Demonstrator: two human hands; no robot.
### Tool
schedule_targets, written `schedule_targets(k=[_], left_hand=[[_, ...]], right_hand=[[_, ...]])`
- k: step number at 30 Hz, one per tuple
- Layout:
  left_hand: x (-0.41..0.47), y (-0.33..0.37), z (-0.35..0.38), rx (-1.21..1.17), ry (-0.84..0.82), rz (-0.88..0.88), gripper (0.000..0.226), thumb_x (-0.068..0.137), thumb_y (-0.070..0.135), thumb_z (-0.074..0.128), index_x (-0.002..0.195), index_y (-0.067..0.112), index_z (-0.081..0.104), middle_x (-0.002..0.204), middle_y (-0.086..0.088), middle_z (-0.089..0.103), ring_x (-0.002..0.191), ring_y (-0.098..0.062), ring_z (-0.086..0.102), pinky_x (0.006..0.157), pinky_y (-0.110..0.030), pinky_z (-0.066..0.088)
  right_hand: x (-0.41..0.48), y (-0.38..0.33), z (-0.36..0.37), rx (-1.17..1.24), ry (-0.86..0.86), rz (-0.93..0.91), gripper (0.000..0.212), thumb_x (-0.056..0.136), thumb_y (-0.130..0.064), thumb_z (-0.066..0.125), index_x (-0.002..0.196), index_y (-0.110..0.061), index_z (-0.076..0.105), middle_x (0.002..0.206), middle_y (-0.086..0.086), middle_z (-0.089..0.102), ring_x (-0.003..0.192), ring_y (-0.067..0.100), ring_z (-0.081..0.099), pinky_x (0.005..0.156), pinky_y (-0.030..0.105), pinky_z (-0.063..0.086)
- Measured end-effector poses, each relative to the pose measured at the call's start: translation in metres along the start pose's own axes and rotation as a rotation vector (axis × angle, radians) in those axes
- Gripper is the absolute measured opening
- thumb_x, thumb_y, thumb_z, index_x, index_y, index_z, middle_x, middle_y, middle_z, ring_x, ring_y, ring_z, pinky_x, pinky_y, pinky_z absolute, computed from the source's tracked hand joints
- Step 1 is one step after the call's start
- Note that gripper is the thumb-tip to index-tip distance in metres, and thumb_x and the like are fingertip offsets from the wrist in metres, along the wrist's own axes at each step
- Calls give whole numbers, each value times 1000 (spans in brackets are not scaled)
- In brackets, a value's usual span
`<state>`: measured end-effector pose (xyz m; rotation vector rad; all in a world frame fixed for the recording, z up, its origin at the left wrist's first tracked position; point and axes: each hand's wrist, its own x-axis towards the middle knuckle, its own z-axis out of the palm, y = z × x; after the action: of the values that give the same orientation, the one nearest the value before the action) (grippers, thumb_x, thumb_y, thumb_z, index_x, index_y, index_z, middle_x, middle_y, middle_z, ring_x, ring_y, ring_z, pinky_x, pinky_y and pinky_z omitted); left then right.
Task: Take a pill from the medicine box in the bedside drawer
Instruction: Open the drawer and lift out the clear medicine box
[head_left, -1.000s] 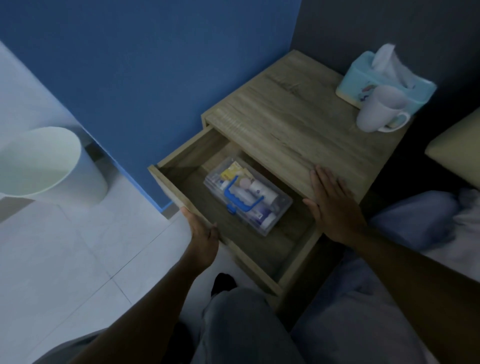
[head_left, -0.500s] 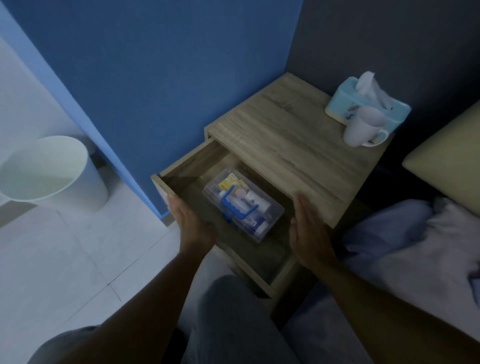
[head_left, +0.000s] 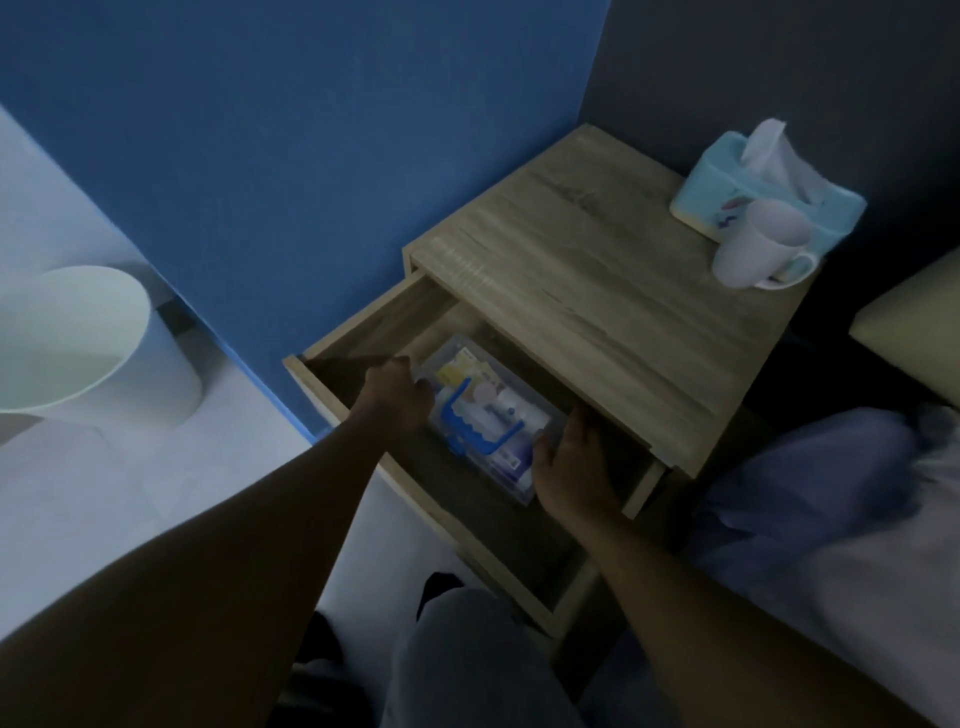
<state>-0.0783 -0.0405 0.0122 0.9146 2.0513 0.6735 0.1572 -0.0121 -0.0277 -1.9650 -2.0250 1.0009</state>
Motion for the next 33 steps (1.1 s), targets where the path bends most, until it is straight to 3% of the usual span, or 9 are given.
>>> schedule_targets(k=[2, 9, 17, 20, 22, 24, 28, 31, 33], left_hand=[[10, -7, 5, -24, 2, -31, 31, 96, 26, 55, 122, 10, 56, 111, -9, 64, 94, -19, 65, 61, -21, 45], [7, -2, 15, 11, 61, -75, 29, 100, 33, 47, 112, 11, 60, 101, -10, 66, 84, -16, 65, 69, -29, 51], [-31, 21, -16, -113, 235, -121, 34, 100, 39, 44, 103, 11, 62, 84, -6, 65, 70, -13, 64, 51, -22, 44], [-45, 37, -37, -113, 401, -81, 40, 97, 44, 46, 100, 9, 66, 92, -8, 68, 80, -19, 63, 65, -32, 50], [-49, 51, -51, -72, 501, -33, 46, 94, 47, 46, 105, 8, 67, 105, -13, 68, 100, -30, 62, 88, -42, 52], [-49, 66, -64, -71, 541, 25, 51, 93, 50, 47, 107, 6, 68, 112, -19, 68, 112, -39, 59, 99, -49, 48], [-37, 103, -82, -74, 579, 131, 46, 91, 52, 50, 88, 10, 70, 100, -20, 72, 105, -39, 63, 95, -44, 51], [-16, 130, -85, -102, 594, 183, 46, 88, 49, 55, 94, 8, 74, 95, -18, 74, 98, -33, 67, 88, -37, 53], [3, 143, -83, -123, 580, 199, 46, 86, 48, 59, 98, 8, 76, 95, -15, 75, 98, -30, 69, 88, -35, 55]], right_hand=[[4, 4, 9, 97, 23, 38, 65, 98, -49, 44, 153, -32, 14, 143, 10, 42, 97, 11, 52, 58, 18, 42], [2, 0, 10, 222, 58, 92, 57, 96, -49, 49, 147, -32, 30, 146, 7, 39, 115, 22, 58, 82, 38, 59], [-25, -26, -31, 430, 16, -52, 57, 87, -58, 58, 138, -37, 43, 139, -2, 44, 107, 12, 61, 75, 33, 61], [-28, -48, -58, 546, -74, -89, 59, 80, -63, 63, 133, -40, 47, 129, -2, 56, 99, 11, 67, 71, 33, 63], [-25, -63, -76, 574, -69, -140, 58, 78, -64, 66, 129, -42, 50, 125, -3, 58, 93, 9, 69, 62, 25, 62], [-16, -79, -94, 613, -24, -183, 58, 78, -61, 68, 130, -42, 50, 123, -5, 57, 91, 7, 68, 52, 14, 56], [15, -101, -126, 636, 65, -268, 56, 81, -53, 71, 131, -32, 55, 111, -12, 61, 78, -1, 70, 51, 6, 50], [47, -104, -139, 647, 79, -286, 48, 85, -45, 72, 127, -27, 59, 102, -16, 63, 73, -13, 68, 50, 9, 52], [71, -102, -143, 644, 100, -274, 47, 83, -47, 71, 124, -27, 61, 102, -14, 66, 75, -6, 71, 54, 15, 56]])
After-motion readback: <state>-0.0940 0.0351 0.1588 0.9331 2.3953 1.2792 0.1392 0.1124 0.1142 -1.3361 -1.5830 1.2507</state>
